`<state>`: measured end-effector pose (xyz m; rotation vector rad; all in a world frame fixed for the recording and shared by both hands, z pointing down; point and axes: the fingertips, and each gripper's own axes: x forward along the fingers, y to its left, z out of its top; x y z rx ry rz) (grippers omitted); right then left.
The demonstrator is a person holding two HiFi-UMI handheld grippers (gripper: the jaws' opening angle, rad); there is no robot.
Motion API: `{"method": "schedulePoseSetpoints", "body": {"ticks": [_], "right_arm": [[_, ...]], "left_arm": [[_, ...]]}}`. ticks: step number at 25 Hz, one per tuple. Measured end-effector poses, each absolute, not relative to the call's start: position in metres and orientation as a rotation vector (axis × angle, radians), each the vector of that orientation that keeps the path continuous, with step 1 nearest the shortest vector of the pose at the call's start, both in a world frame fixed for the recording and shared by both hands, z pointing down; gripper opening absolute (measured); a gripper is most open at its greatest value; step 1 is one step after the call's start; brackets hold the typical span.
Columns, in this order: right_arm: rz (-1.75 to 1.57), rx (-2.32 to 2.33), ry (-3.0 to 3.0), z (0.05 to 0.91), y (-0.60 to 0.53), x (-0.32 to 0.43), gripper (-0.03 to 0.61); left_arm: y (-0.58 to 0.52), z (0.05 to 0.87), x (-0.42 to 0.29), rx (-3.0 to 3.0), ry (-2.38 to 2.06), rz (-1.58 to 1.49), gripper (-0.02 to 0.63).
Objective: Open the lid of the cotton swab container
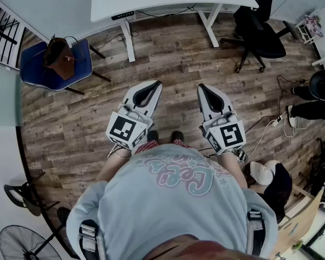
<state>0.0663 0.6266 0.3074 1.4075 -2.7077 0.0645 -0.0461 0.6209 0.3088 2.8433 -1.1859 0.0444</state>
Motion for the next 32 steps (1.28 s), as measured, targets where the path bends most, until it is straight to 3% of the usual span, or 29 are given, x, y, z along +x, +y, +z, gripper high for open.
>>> {"method": "schedulePoseSetpoints", "body": {"ticks": [22, 24, 27, 29, 32], "right_arm": [[0.235, 1.431, -2.664, 0.329, 0.612, 0.063, 0.012], [0.265, 1.416, -2.692, 0.33, 0.612, 0.059, 0.076], [0.285, 1.47, -2.689, 0.33, 0.61, 0.057, 0.237], [0.282, 1.505, -2.683, 0.33, 0.61, 0.057, 0.252], [0.285, 1.541, -2.675, 0.332, 0.609, 0.06, 0.296]], "left_arm": [[0.603, 0.33, -0.055, 2.739, -1.228, 0.182, 0.011], [0.603, 0.33, -0.057, 2.732, -1.224, 0.166, 0.034], [0.597, 0.334, -0.067, 2.679, -1.272, 0.16, 0.222], [0.595, 0.335, -0.077, 2.645, -1.332, 0.152, 0.267], [0.594, 0.333, -0.088, 2.618, -1.375, 0.121, 0.275]]}}
